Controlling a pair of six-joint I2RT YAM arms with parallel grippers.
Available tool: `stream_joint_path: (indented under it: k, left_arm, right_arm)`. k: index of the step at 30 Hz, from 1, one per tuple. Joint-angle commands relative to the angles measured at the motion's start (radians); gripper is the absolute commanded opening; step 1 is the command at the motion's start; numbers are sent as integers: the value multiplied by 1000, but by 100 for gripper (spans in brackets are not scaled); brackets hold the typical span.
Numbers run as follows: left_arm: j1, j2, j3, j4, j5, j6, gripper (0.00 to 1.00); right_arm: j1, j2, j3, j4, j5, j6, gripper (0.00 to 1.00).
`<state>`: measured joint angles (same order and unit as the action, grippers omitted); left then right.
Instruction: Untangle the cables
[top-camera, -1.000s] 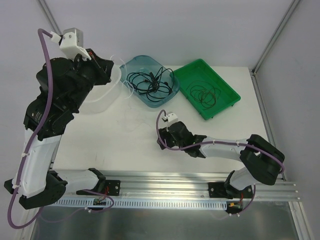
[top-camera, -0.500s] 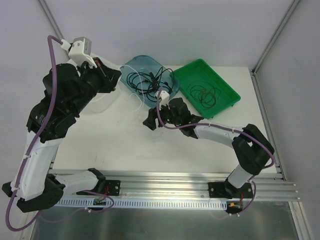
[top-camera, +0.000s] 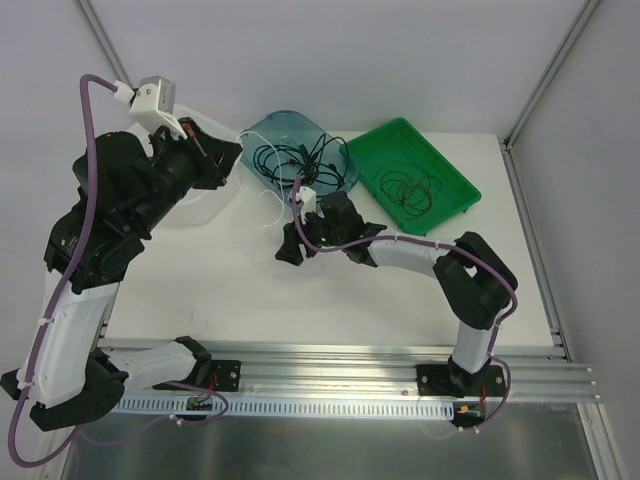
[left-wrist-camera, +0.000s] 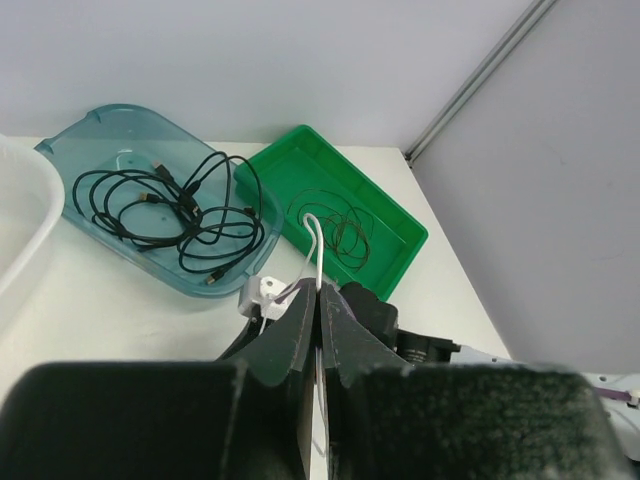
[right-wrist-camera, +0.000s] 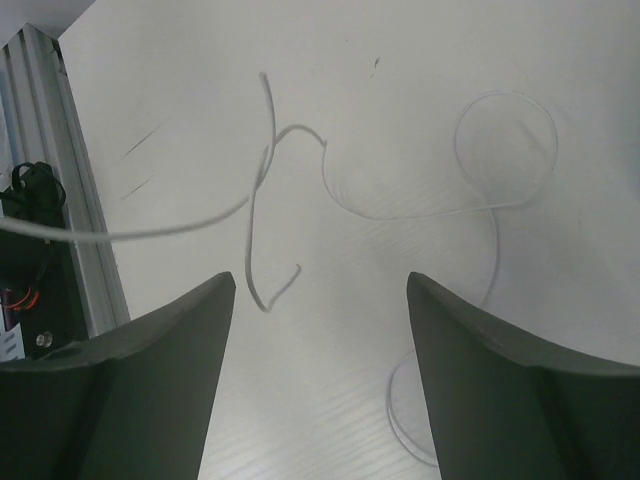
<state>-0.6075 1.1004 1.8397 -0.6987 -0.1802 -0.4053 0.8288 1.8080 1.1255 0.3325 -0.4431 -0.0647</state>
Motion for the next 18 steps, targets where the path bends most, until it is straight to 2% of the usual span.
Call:
stream_joint_path:
  k: [1, 4, 7, 10, 11, 13, 14, 18]
  left_arm:
    - [2, -13, 27, 8, 39, -18, 0]
    - [3, -22, 21, 7, 35, -24, 0]
    - [3, -20, 21, 7, 48, -30, 0]
    - [2, -19, 24, 5, 68, -38, 0]
    - [3, -20, 24, 7, 71, -36, 0]
    - [3, -34, 15, 5, 73, -36, 0]
    - [3, -40, -2, 4, 76, -36, 0]
    - [2, -103, -77, -8, 107, -52, 0]
  right_arm:
    - [0, 25, 72, 25, -39, -12, 73]
    - [1, 42, 80, 42, -58, 14, 73]
    - [1, 50, 82, 54, -60, 22, 68]
    - [-2, 60, 86, 57, -63, 25, 46]
    - [-2, 59, 85, 60, -65, 26, 29]
    - [-13, 48, 74, 63, -59, 32, 12]
    - [-17, 41, 66, 69, -48, 37, 1]
    - [-94, -18, 11, 83, -25, 62, 1]
